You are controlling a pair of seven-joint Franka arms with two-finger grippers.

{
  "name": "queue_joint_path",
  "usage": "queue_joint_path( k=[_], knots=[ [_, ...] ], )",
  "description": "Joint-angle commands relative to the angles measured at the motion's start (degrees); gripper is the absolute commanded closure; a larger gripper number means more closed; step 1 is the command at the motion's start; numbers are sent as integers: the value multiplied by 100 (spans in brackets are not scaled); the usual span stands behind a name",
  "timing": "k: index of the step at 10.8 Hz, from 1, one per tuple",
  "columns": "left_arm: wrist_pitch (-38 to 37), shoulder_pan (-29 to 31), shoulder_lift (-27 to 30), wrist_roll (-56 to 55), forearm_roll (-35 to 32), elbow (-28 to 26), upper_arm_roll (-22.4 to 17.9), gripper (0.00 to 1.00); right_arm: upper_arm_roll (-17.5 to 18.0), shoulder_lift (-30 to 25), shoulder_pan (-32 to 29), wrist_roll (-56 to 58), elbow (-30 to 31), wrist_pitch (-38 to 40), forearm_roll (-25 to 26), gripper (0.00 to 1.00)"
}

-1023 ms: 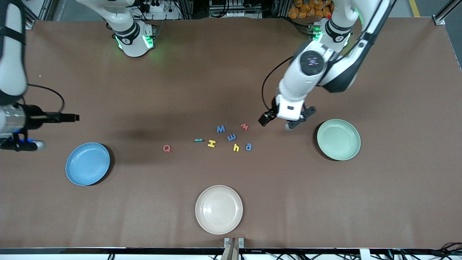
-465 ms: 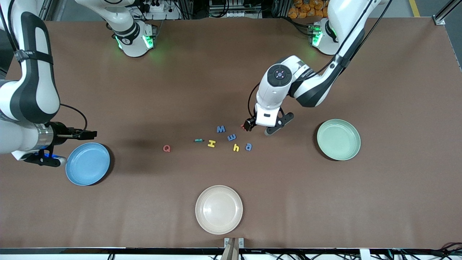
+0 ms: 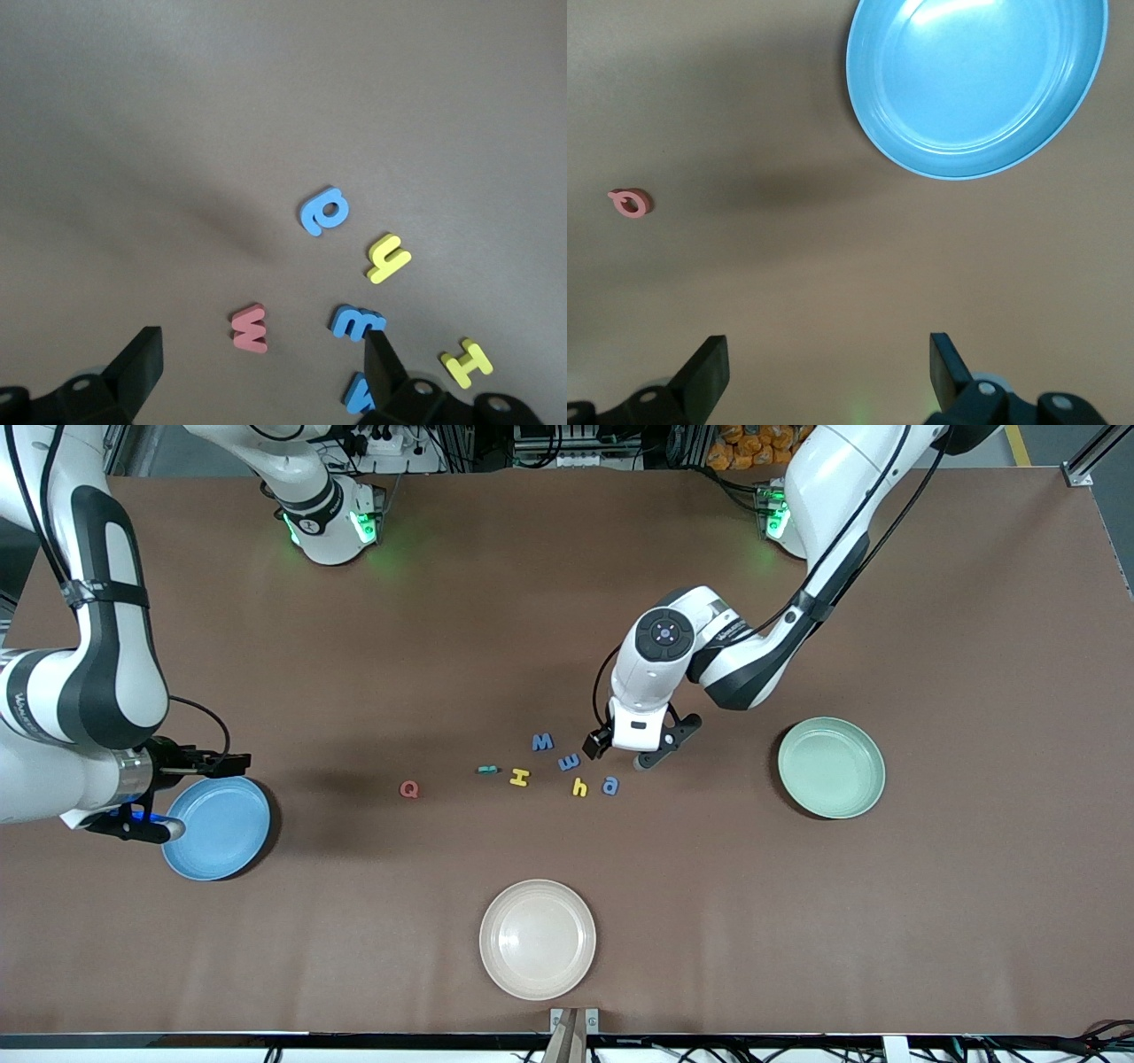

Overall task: Sort uppercase to blue plate, lowercase to green plate
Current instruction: 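Move the left gripper over the pink foam letter w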

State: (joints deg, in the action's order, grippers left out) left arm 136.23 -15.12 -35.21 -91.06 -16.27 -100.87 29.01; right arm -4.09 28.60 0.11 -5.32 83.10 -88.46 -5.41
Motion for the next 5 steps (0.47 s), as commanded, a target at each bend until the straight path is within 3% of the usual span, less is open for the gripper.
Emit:
queue_joint_path(
  k=[1,5],
  knots=[
    [174,-52,-274,-499,-184,147,-27,0,5,49,-2,-92,-101,39,31,0],
    [281,-657,-495,-921,-166,322,-464,0,5,101,7,-101,-101,31,32,0]
  ],
)
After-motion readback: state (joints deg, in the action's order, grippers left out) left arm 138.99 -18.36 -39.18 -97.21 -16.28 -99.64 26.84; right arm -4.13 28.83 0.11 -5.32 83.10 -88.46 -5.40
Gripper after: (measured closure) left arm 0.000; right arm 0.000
